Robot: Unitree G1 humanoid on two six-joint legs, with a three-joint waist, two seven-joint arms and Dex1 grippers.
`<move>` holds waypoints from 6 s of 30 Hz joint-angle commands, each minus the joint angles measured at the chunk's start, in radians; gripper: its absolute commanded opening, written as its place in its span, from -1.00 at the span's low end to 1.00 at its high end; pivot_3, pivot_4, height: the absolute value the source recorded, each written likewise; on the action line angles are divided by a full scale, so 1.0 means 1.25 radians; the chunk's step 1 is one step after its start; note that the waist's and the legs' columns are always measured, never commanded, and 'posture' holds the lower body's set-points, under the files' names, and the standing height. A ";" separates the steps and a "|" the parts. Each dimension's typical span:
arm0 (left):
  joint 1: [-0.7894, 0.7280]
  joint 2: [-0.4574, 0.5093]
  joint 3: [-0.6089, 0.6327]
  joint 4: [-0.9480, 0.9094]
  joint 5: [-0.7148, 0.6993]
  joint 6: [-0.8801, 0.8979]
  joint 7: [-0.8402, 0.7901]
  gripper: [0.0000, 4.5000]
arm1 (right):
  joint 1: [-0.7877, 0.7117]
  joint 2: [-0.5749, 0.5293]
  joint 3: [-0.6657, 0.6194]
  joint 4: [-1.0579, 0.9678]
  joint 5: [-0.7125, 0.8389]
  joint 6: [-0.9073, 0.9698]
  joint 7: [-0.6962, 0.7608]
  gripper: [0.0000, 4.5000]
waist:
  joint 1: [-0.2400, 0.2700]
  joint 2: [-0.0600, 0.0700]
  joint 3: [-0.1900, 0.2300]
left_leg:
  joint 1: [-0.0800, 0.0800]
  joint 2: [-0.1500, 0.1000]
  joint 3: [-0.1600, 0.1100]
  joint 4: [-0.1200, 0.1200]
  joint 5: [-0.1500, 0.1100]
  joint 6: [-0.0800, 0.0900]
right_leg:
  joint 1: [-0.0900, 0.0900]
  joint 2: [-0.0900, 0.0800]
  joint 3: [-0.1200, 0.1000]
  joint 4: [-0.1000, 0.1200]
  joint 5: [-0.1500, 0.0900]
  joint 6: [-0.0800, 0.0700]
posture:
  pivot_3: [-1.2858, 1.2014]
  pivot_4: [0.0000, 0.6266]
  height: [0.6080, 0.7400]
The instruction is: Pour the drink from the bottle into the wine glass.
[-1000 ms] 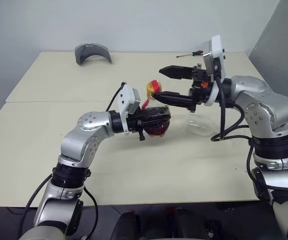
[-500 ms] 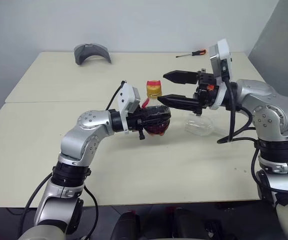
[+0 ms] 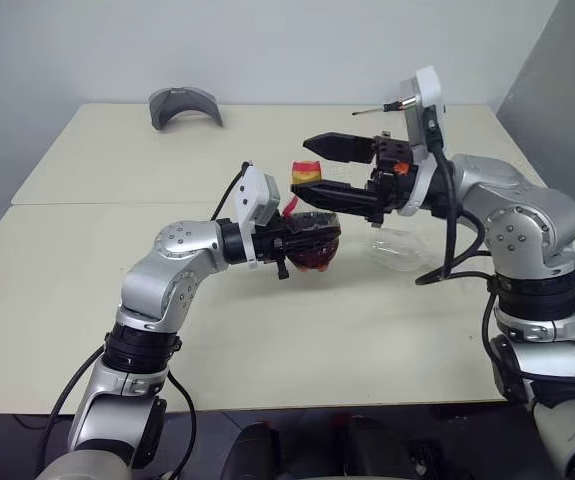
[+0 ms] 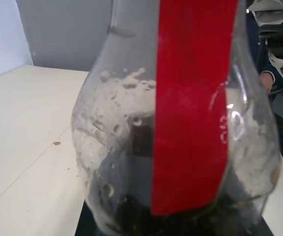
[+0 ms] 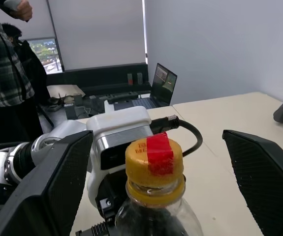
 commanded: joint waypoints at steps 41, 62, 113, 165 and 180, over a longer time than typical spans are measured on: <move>0.073 0.044 0.003 -0.118 -0.051 0.011 -0.030 -0.57 | -0.063 -0.050 0.003 -0.028 0.048 -0.021 0.099 -0.48 | 0.000 0.000 0.000 | 0.000 0.000 0.000 0.000 -0.001 0.001 | 0.000 0.000 0.000 0.000 0.000 0.000 | 0.03 -0.52 1.00; 0.080 0.041 0.008 -0.128 -0.055 0.010 -0.024 -0.57 | -0.129 -0.025 0.027 0.071 -0.040 -0.098 0.211 -0.48 | 0.000 0.000 0.000 | 0.000 0.000 0.000 0.000 0.000 0.001 | 0.000 0.000 0.000 0.000 0.000 0.000 | 0.03 -0.52 1.00; 0.145 0.045 0.043 -0.156 -0.067 0.028 0.042 -0.57 | 0.518 -0.103 -0.145 -0.413 -0.153 -0.001 -0.315 -0.48 | 0.018 0.000 0.000 | 0.000 0.000 0.000 0.000 -0.001 0.001 | 0.001 0.000 0.000 0.000 0.000 0.000 | 0.03 -0.52 1.00; 0.077 -0.032 0.176 0.112 0.097 -0.113 0.365 -0.57 | 0.460 -0.084 -0.068 -0.497 -0.073 0.090 -0.288 0.98 | 0.019 -0.001 0.000 | 0.001 0.000 -0.001 0.000 -0.001 0.002 | 0.001 0.002 0.000 -0.001 0.000 0.000 | 0.03 -0.52 1.00; -0.085 0.000 0.261 0.526 0.221 -0.381 0.501 -0.57 | 0.286 0.057 0.046 -0.250 -0.132 -0.107 -0.251 0.98 | 0.018 -0.002 0.000 | 0.000 0.000 0.000 0.000 0.000 -0.001 | 0.000 0.000 -0.001 0.000 0.000 0.000 | 0.03 -0.52 1.00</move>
